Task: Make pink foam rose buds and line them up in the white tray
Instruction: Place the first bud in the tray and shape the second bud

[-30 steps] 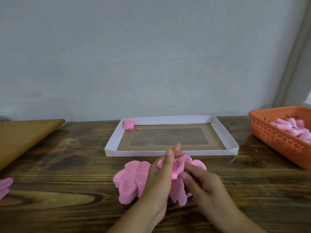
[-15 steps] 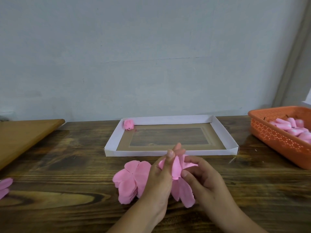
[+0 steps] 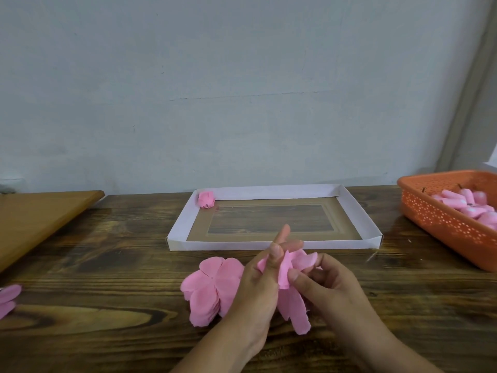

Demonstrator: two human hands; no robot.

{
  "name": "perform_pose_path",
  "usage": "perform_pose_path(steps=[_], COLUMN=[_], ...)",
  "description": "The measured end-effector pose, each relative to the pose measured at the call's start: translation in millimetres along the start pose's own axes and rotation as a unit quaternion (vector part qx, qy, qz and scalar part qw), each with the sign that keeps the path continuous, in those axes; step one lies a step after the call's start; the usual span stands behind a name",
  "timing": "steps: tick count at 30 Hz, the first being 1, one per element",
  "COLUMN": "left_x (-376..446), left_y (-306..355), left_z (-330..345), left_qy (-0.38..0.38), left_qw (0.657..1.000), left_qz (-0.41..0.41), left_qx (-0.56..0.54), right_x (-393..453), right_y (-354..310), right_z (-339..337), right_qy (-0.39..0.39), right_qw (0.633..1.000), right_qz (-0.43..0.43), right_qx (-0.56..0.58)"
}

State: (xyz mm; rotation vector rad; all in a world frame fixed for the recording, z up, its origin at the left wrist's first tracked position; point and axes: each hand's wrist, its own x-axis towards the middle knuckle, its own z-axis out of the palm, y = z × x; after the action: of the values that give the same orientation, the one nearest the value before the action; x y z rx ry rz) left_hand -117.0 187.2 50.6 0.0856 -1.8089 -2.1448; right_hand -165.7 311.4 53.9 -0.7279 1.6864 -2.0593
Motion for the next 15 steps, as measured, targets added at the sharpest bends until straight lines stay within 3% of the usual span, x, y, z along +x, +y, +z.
perform_pose_path(steps=[7,15], left_x=[-1.6,-3.1], left_y=[1.3,-2.6], left_z=[-0.6,-5.4], left_qy=[0.000,-0.044], left_qw=[1.000,0.998], left_qz=[0.012,0.030], left_qx=[0.012,0.023], right_x=[0.5,-1.0], right_y=[-0.3,-6.2], right_z=[-4.0,-1.3], right_qy=[-0.043,-0.023], right_qw=[0.994,0.992], right_qz=[0.086,0.104], right_qx=[0.060,0.063])
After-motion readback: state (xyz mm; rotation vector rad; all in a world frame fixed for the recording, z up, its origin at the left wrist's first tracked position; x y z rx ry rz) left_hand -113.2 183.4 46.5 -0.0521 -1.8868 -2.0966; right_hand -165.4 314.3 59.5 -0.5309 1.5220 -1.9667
